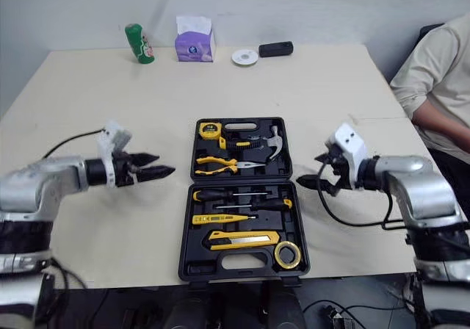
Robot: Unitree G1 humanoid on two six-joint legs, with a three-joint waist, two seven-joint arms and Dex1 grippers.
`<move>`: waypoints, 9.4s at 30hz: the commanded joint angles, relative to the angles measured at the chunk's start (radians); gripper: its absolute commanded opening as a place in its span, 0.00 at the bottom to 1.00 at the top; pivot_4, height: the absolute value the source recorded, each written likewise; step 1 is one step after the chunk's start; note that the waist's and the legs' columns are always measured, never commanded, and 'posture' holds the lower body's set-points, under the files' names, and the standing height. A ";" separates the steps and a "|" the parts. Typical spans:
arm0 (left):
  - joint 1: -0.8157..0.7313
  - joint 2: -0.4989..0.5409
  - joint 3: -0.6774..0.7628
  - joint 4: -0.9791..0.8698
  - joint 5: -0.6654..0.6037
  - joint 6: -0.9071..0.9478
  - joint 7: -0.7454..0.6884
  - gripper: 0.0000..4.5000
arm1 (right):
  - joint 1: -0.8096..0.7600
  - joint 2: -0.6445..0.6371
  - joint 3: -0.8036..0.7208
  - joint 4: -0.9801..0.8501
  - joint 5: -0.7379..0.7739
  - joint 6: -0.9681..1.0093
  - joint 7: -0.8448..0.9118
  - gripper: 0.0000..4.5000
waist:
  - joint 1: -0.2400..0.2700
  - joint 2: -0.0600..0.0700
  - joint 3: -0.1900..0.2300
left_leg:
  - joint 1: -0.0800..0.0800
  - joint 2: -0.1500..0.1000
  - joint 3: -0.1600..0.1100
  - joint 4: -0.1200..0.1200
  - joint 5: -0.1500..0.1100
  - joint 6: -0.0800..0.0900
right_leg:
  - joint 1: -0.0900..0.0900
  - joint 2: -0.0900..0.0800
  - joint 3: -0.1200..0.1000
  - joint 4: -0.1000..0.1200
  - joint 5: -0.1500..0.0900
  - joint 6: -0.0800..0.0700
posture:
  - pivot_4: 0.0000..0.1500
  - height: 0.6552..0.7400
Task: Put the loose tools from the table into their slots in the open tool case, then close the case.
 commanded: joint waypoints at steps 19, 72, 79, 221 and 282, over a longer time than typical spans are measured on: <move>-0.075 -0.143 -0.112 0.032 0.018 0.128 0.194 0.72 | -0.234 0.215 0.032 0.192 -0.005 0.280 -0.335 0.82 | -0.005 0.000 0.000 | -0.010 -0.002 0.005 0.002 0.004 -0.001 | -0.014 0.001 0.004 0.009 0.001 0.001 | 1.00 0.90; 0.765 0.185 0.386 -0.460 -0.193 -0.519 -0.159 0.71 | 0.581 -0.244 -0.229 -0.367 0.186 -0.827 0.003 0.66 | -0.004 0.001 0.001 | -0.009 0.002 0.005 -0.002 0.004 -0.001 | -0.015 0.002 0.006 0.005 0.001 -0.002 | 1.00 0.90; 0.763 0.266 0.578 -0.315 -0.280 -0.384 -0.151 0.71 | 0.938 -0.302 -0.541 -0.464 0.367 -0.536 0.179 0.66 | 0.042 0.000 0.000 | 0.005 0.003 -0.006 -0.001 -0.010 0.001 | 0.010 0.002 -0.003 -0.013 -0.001 -0.004 | 1.00 0.90; -0.407 -0.512 -0.603 0.758 0.580 -1.153 -0.444 0.01 | 0.513 -0.081 -0.168 -0.421 0.001 -0.325 -0.199 0.00 | 0.022 -0.009 -0.026 | -0.007 0.002 0.001 0.015 -0.011 0.017 | 0.003 0.001 -0.001 -0.008 0.007 0.007 | 1.00 0.90; 0.003 -0.119 -0.796 -0.194 0.423 -0.805 -0.607 0.01 | 0.844 -0.115 -0.084 -0.774 0.198 -0.266 -0.094 0.00 | 0.048 0.003 -0.018 | -0.007 0.000 0.000 0.011 -0.009 0.015 | 0.004 0.000 0.001 -0.015 0.008 0.010 | 1.00 0.90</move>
